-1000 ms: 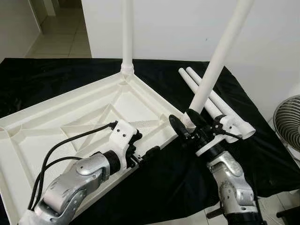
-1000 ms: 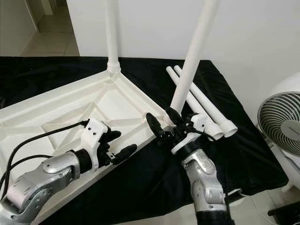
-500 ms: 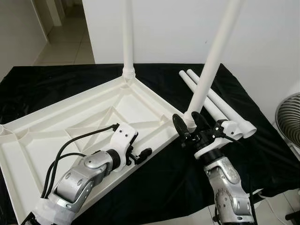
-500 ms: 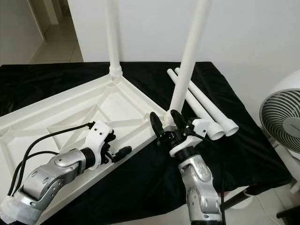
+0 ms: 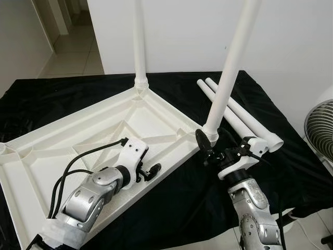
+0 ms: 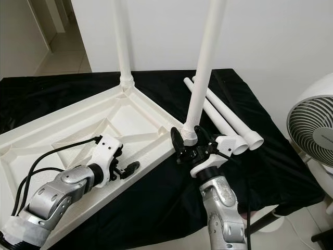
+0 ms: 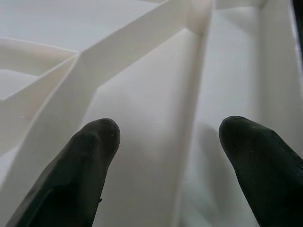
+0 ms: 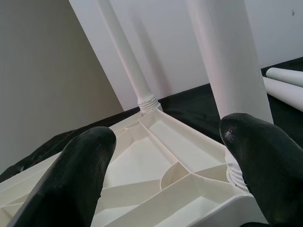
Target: Building children table
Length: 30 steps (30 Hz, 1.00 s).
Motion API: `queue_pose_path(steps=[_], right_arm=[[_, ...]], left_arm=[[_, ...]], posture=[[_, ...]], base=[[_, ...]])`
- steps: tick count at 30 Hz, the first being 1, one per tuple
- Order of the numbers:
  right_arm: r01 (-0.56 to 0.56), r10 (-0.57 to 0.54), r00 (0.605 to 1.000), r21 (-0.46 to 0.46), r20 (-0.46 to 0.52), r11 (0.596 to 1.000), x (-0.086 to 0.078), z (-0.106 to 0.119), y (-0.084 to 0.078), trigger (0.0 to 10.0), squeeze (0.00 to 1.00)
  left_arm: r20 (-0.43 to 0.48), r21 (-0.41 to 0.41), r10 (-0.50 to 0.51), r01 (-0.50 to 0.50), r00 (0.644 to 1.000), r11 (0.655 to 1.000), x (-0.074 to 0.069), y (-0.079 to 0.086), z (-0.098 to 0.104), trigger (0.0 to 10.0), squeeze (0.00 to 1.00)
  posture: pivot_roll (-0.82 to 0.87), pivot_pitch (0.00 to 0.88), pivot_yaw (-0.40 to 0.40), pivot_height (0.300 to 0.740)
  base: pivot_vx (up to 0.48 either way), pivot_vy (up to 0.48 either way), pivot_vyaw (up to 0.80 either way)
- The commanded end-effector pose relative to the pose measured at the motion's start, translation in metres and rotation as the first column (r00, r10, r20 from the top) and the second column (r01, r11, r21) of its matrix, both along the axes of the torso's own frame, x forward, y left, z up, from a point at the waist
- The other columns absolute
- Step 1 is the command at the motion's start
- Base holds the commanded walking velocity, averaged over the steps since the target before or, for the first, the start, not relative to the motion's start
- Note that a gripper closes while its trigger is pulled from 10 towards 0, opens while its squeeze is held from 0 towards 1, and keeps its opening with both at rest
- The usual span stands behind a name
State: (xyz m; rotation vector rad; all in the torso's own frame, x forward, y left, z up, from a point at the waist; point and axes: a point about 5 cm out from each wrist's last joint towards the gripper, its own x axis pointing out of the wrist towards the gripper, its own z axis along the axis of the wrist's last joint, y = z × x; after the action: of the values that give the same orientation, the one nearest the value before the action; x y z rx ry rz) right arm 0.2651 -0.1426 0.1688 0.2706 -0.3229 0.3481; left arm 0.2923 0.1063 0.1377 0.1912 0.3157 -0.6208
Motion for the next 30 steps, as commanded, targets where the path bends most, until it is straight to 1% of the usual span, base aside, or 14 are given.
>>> queue_pose_path(steps=[1, 6, 7, 8, 16, 17, 22, 25, 26, 27, 29, 30], right_arm=[[0.014, -0.014, 1.000, 0.000, 0.014, 1.000, -0.0032, 0.0025, 0.0007, 10.0, 0.00], [0.027, -0.027, 1.000, 0.004, 0.010, 1.000, -0.0042, 0.0027, 0.0011, 10.0, 0.00], [0.031, -0.031, 0.999, 0.006, 0.010, 1.000, -0.0045, 0.0028, 0.0013, 10.0, 0.00], [0.037, -0.037, 0.999, 0.010, 0.008, 0.999, -0.0051, 0.0028, 0.0017, 10.0, 0.00], [0.047, -0.047, 0.999, 0.012, 0.002, 0.999, -0.0063, 0.0019, 0.0016, 10.0, 0.00], [0.049, -0.049, 0.999, 0.012, 0.001, 0.999, -0.0064, 0.0019, 0.0017, 10.0, 0.00], [0.046, -0.046, 0.999, 0.012, 0.000, 0.999, -0.0050, 0.0026, 0.0025, 10.0, 0.00], [0.046, -0.046, 0.999, 0.012, 0.000, 0.999, -0.0046, 0.0029, 0.0027, 10.0, 0.00], [0.047, -0.047, 0.999, 0.011, 0.001, 0.999, -0.0042, 0.0033, 0.0025, 10.0, 0.00], [0.047, -0.047, 0.999, 0.011, 0.001, 0.999, -0.0042, 0.0033, 0.0025, 10.0, 0.00], [0.052, -0.052, 0.999, 0.011, 0.001, 0.999, -0.0038, 0.0039, 0.0018, 10.0, 0.00], [0.052, -0.052, 0.999, 0.011, 0.001, 0.999, -0.0038, 0.0039, 0.0018, 10.0, 0.00]], left_arm=[[-0.019, 0.056, 0.134, -0.133, 0.991, 0.990, 0.0043, 0.0108, -0.0091, 10.0, 0.00], [-0.023, 0.061, 0.166, -0.165, 0.986, 0.984, 0.0074, 0.0133, -0.0097, 10.0, 0.00], [-0.023, 0.065, 0.183, -0.181, 0.983, 0.981, 0.0091, 0.0151, -0.0102, 4.6, 0.00], [-0.026, 0.066, 0.204, -0.202, 0.979, 0.977, 0.0109, 0.0170, -0.0111, 0.0, 0.00], [-0.019, 0.080, 0.226, -0.224, 0.974, 0.971, 0.0119, 0.0171, -0.0104, 0.0, 0.00], [-0.014, 0.100, 0.216, -0.214, 0.976, 0.972, 0.0107, 0.0157, -0.0101, 0.0, 0.00], [-0.007, 0.128, 0.186, -0.184, 0.982, 0.975, 0.0073, 0.0127, -0.0097, 0.0, 0.00], [-0.007, 0.129, 0.189, -0.186, 0.982, 0.974, 0.0071, 0.0127, -0.0097, 0.0, 0.00], [-0.002, 0.108, 0.233, -0.232, 0.972, 0.967, 0.0090, 0.0144, -0.0078, 0.0, 0.00], [-0.002, 0.108, 0.233, -0.232, 0.972, 0.967, 0.0090, 0.0144, -0.0078, 0.0, 0.00], [0.008, 0.068, 0.316, -0.316, 0.949, 0.946, 0.0125, 0.0171, -0.0041, 0.0, 0.00], [0.008, 0.068, 0.316, -0.316, 0.949, 0.946, 0.0125, 0.0171, -0.0041, 0.0, 0.00]], posture=[[-0.03, 0.066, 0.054, 0.740], [-0.04, 0.068, 0.060, 0.740], [-0.04, 0.071, 0.064, 0.740], [-0.04, 0.073, 0.066, 0.740], [-0.04, 0.077, 0.068, 0.740], [-0.04, 0.083, 0.067, 0.740], [-0.03, 0.086, 0.066, 0.740], [-0.03, 0.088, 0.066, 0.740], [-0.03, 0.090, 0.066, 0.740], [-0.03, 0.090, 0.066, 0.740], [-0.03, 0.091, 0.067, 0.740], [-0.03, 0.091, 0.067, 0.740]], base=[[0.000, 0.000, 0.00], [0.000, 0.000, 0.00], [0.000, 0.000, 0.00], [0.000, 0.000, 0.00], [0.000, 0.000, 0.00], [0.000, 0.000, 0.00], [0.000, 0.000, 0.00], [0.000, 0.000, 0.00], [0.000, 0.000, 0.00], [0.000, 0.000, 0.00], [0.000, 0.000, 0.00], [0.000, 0.000, 0.00]])
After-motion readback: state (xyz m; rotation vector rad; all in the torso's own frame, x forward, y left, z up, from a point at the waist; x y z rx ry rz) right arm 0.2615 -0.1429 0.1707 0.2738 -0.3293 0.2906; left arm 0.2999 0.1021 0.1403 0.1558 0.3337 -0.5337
